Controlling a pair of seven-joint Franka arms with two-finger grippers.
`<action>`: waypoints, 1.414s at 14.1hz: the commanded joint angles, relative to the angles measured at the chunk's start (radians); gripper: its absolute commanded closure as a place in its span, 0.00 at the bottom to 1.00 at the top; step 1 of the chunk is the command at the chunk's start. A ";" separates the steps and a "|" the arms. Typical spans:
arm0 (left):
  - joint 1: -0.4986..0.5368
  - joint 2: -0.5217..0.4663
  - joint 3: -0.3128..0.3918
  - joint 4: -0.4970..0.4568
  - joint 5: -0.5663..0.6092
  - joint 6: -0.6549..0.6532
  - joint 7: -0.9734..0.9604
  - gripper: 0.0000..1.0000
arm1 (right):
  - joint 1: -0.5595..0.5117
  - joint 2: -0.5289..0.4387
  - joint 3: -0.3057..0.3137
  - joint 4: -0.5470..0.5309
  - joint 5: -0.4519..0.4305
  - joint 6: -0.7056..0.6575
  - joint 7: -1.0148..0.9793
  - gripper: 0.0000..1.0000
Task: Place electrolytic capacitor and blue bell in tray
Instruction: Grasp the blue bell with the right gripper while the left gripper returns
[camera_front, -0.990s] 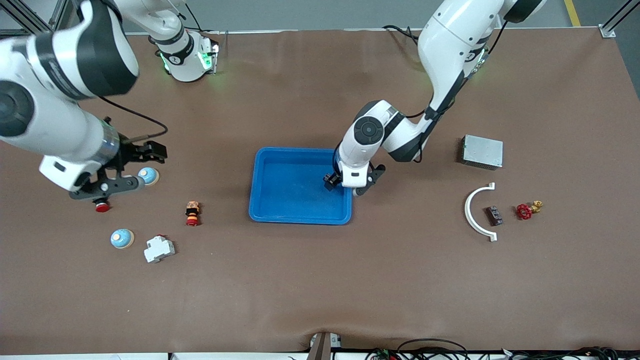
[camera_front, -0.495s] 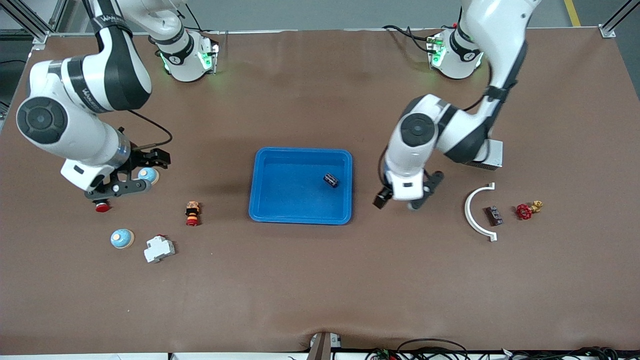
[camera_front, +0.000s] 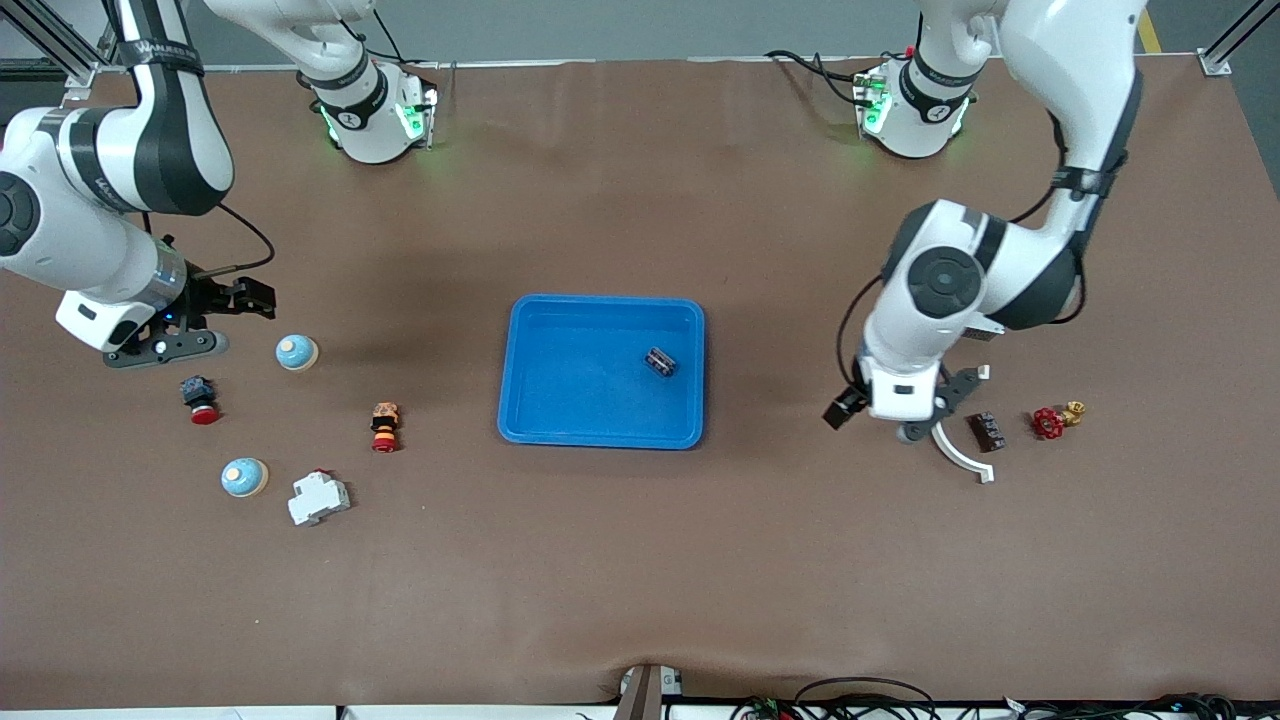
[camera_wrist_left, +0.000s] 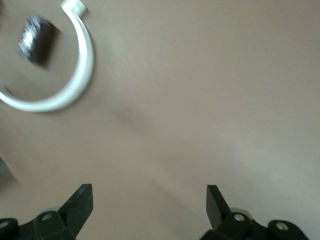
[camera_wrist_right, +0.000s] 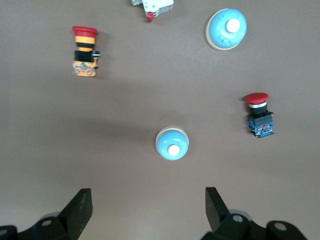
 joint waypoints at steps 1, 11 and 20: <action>0.132 -0.036 -0.012 -0.065 0.016 0.002 0.168 0.00 | -0.062 -0.042 0.016 -0.103 -0.009 0.124 -0.064 0.00; 0.304 0.139 -0.006 -0.053 0.126 0.205 0.264 0.21 | -0.117 0.061 0.016 -0.303 -0.007 0.510 -0.150 0.00; 0.331 0.195 -0.004 -0.056 0.229 0.226 0.267 0.33 | -0.143 0.213 0.016 -0.315 -0.009 0.692 -0.236 0.00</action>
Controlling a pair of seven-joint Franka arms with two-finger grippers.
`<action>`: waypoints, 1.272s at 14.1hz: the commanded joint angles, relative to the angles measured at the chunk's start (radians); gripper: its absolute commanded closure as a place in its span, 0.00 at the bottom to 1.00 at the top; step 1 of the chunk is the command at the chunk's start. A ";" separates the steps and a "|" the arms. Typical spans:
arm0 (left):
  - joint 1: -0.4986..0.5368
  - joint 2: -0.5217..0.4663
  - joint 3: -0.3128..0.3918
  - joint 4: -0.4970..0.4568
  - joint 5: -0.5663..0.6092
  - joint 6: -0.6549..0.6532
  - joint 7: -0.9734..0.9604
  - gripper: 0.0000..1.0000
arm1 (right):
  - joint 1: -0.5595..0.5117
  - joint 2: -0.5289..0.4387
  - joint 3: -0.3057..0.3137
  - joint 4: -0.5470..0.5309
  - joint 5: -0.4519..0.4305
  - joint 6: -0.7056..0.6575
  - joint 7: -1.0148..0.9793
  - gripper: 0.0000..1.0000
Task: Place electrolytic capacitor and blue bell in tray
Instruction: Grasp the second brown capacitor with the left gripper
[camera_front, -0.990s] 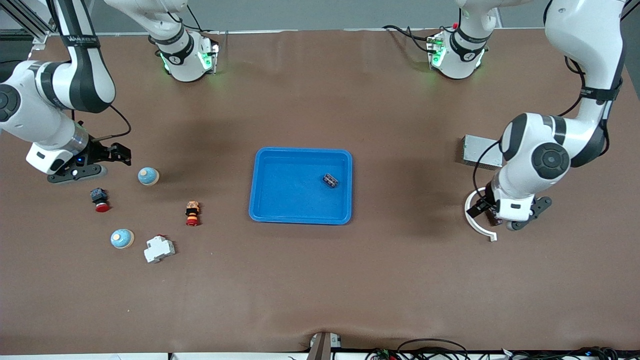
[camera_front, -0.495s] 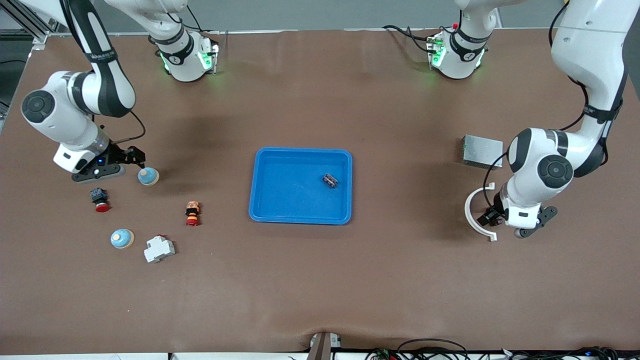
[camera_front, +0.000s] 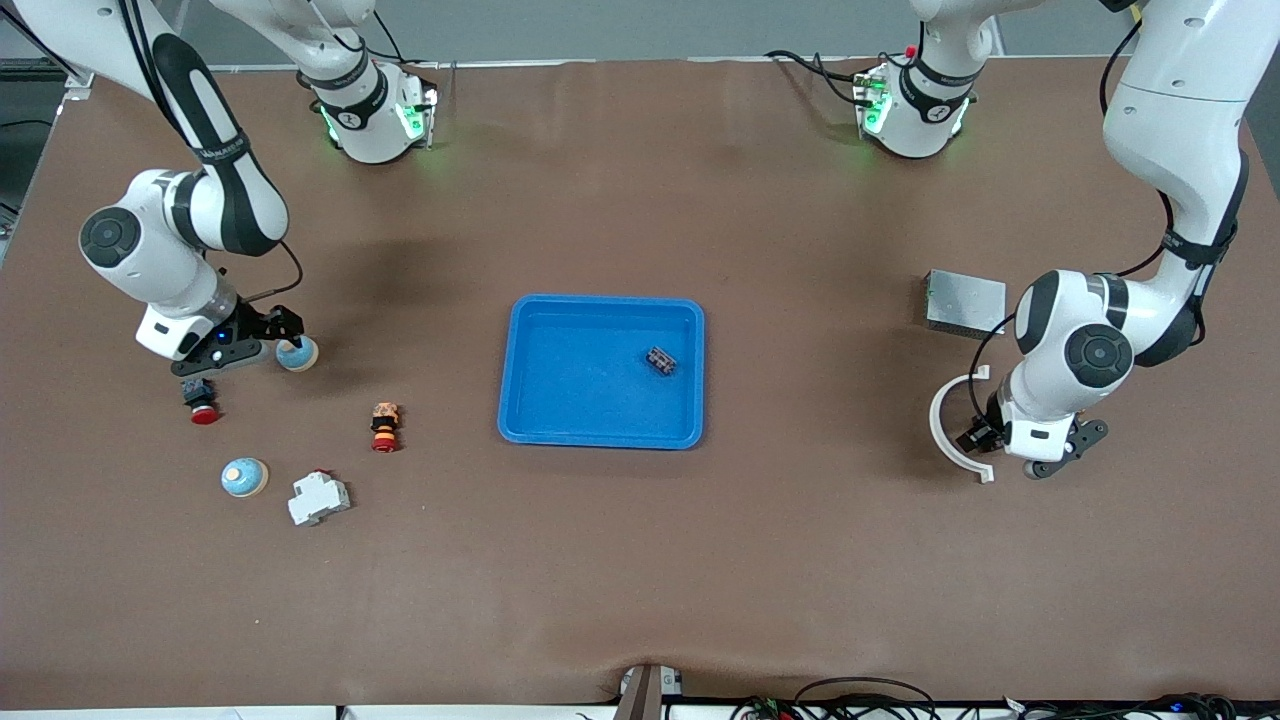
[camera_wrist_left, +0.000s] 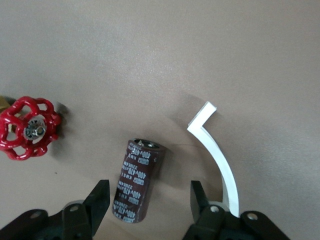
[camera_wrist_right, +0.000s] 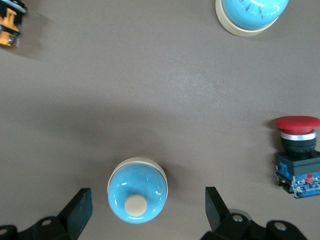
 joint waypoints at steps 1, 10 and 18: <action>0.015 0.008 -0.006 0.001 0.035 0.004 0.010 0.35 | -0.023 0.029 0.016 -0.008 -0.009 0.034 -0.014 0.00; 0.014 -0.037 -0.012 -0.012 0.036 -0.007 0.010 1.00 | -0.018 0.102 0.016 -0.008 -0.009 0.108 -0.016 0.00; 0.014 -0.156 -0.147 -0.015 0.019 -0.130 -0.019 1.00 | -0.012 0.106 0.019 -0.007 -0.009 0.108 -0.050 0.92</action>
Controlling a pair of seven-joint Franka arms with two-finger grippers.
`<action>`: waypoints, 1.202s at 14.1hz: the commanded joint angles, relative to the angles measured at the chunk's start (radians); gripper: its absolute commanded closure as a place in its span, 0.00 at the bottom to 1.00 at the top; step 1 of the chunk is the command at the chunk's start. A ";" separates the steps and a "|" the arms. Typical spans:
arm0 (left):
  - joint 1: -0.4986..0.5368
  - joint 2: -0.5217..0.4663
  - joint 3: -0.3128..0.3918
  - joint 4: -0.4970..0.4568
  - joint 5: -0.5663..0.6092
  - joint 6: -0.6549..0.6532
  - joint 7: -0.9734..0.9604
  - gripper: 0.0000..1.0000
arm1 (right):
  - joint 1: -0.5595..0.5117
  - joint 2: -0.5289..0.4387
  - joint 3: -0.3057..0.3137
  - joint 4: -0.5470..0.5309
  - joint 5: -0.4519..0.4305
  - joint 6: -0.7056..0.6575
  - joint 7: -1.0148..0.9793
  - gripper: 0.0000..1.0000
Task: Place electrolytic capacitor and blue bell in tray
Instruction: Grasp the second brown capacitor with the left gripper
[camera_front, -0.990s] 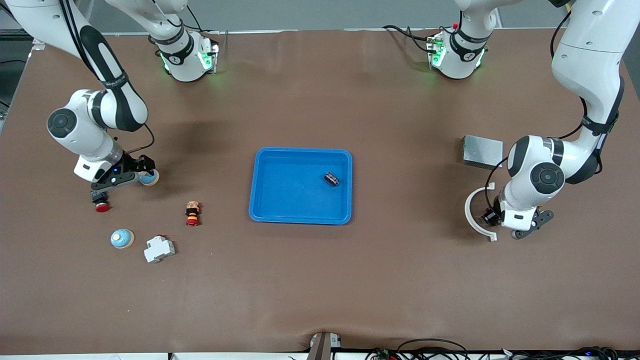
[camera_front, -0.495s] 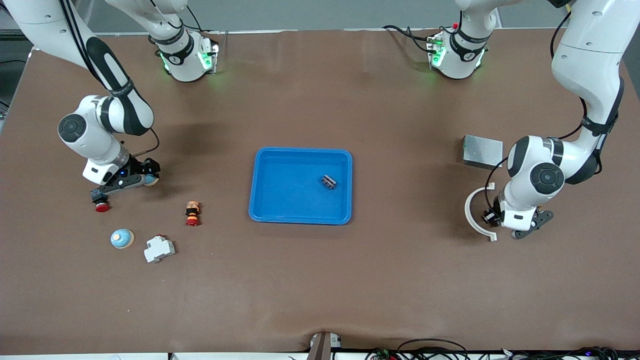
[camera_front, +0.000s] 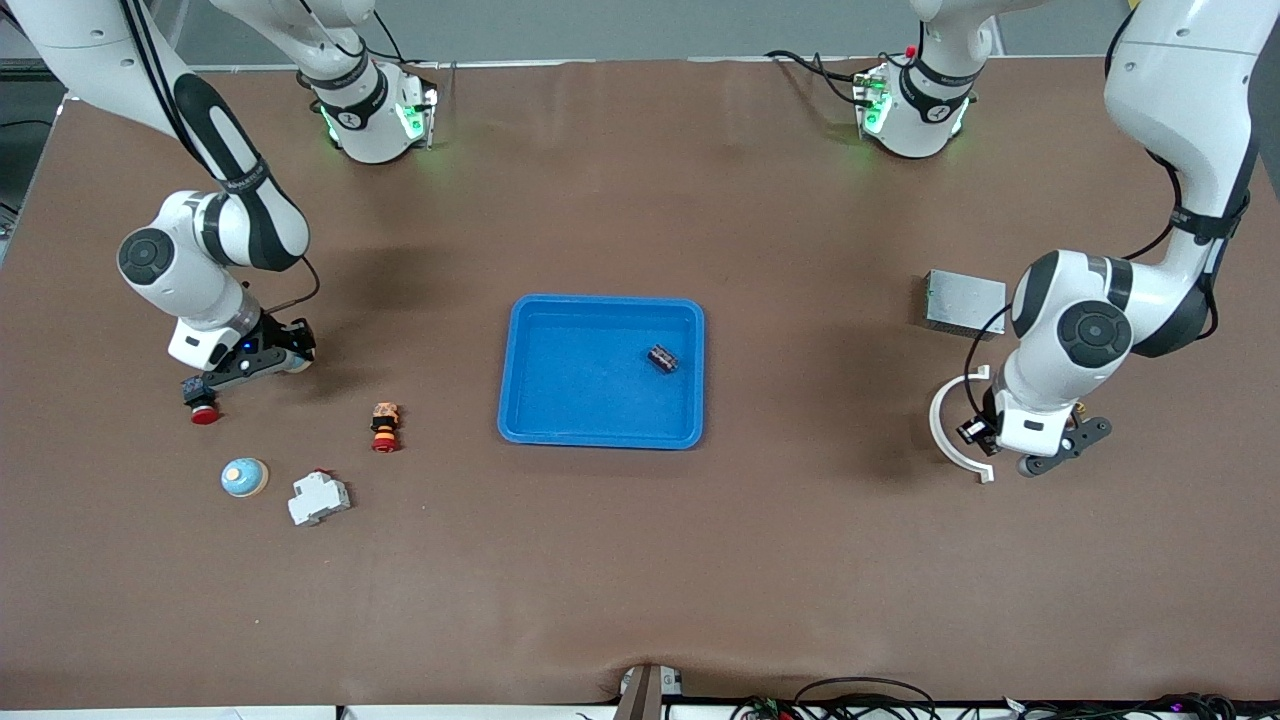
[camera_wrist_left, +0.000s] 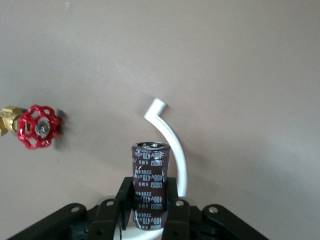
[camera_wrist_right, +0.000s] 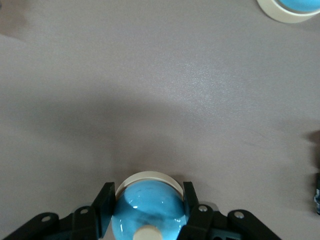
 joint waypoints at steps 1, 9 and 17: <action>0.009 -0.047 -0.058 -0.017 0.006 -0.037 -0.038 1.00 | -0.012 0.002 0.010 -0.007 -0.009 0.010 -0.013 0.92; 0.007 -0.048 -0.208 0.000 0.006 -0.068 -0.287 1.00 | 0.002 -0.035 0.019 -0.003 -0.008 -0.039 -0.014 0.95; 0.002 -0.043 -0.337 0.075 -0.011 -0.189 -0.423 1.00 | 0.120 -0.275 0.036 0.015 0.008 -0.338 0.133 1.00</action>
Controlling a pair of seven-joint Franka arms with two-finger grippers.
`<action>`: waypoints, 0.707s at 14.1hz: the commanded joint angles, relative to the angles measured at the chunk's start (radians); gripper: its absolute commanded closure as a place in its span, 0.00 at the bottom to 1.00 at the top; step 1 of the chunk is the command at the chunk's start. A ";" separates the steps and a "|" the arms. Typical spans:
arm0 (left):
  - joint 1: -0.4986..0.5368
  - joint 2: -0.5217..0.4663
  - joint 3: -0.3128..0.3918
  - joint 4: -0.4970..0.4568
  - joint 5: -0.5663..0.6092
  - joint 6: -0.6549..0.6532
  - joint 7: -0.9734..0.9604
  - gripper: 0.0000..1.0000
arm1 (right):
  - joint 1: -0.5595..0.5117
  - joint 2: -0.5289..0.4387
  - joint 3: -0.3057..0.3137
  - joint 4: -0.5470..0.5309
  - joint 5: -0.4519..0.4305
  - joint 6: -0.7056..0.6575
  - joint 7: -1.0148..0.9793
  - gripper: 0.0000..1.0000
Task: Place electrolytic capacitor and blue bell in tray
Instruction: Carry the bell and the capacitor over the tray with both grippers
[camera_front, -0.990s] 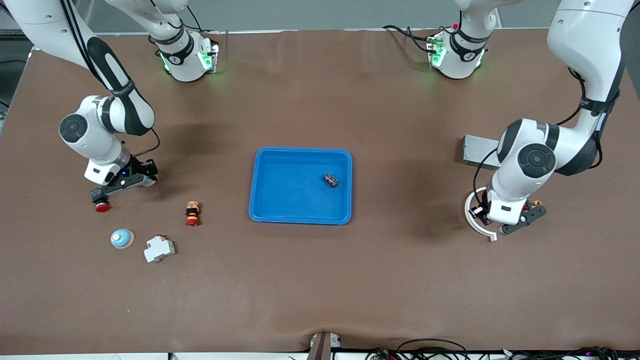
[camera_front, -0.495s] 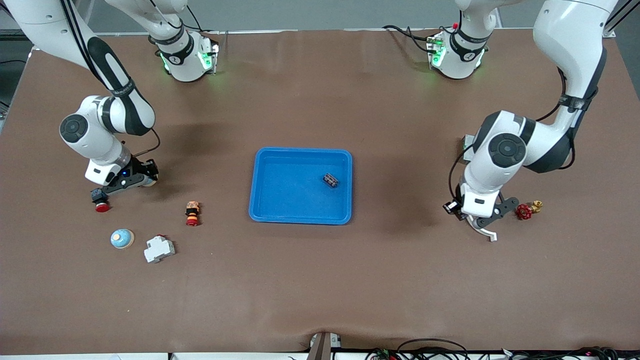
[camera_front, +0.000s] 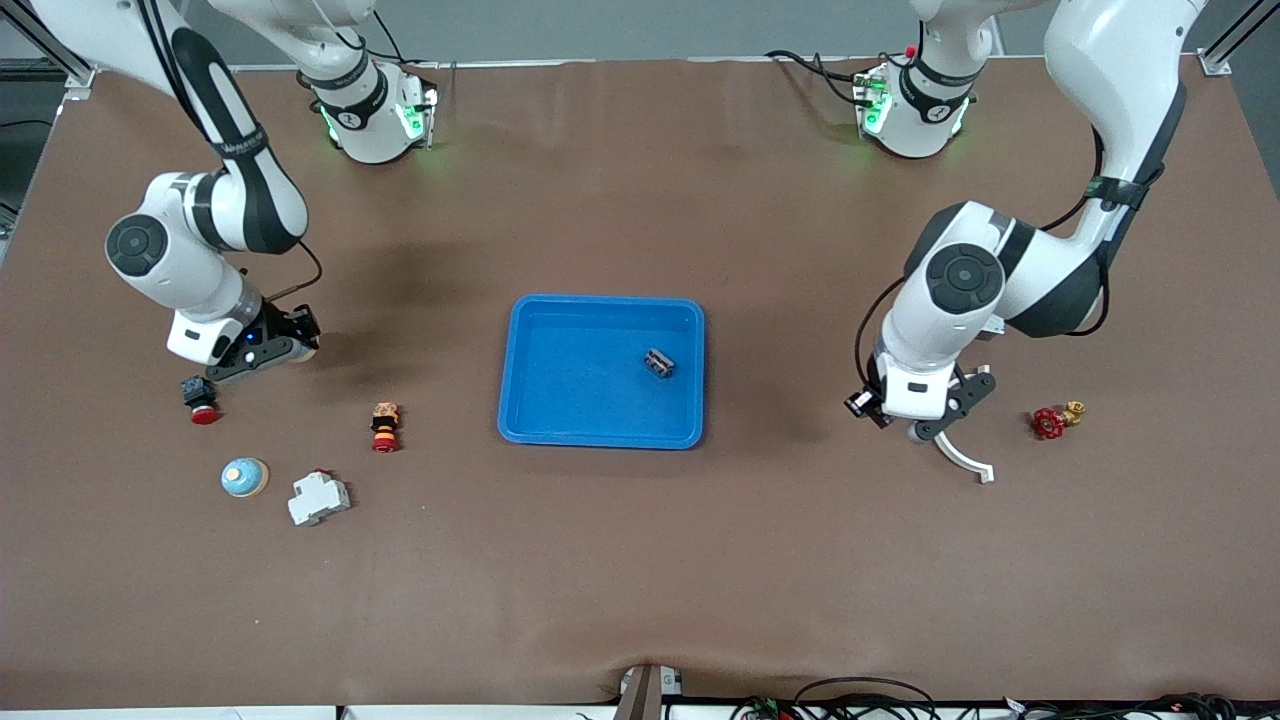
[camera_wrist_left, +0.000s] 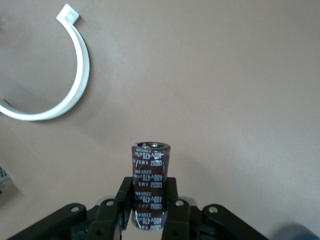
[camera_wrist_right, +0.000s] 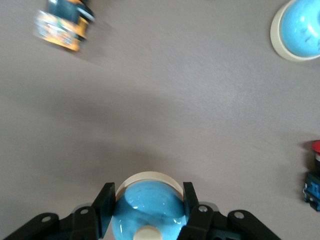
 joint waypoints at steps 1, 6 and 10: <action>0.002 -0.009 -0.039 0.041 -0.048 -0.051 -0.020 1.00 | 0.084 -0.131 0.001 0.002 0.004 -0.140 0.130 1.00; -0.027 -0.003 -0.041 0.094 -0.141 -0.057 -0.024 1.00 | 0.375 -0.176 0.000 0.142 0.091 -0.329 0.525 1.00; -0.043 0.003 -0.053 0.101 -0.145 -0.082 -0.066 1.00 | 0.643 -0.040 -0.002 0.339 0.091 -0.376 0.974 1.00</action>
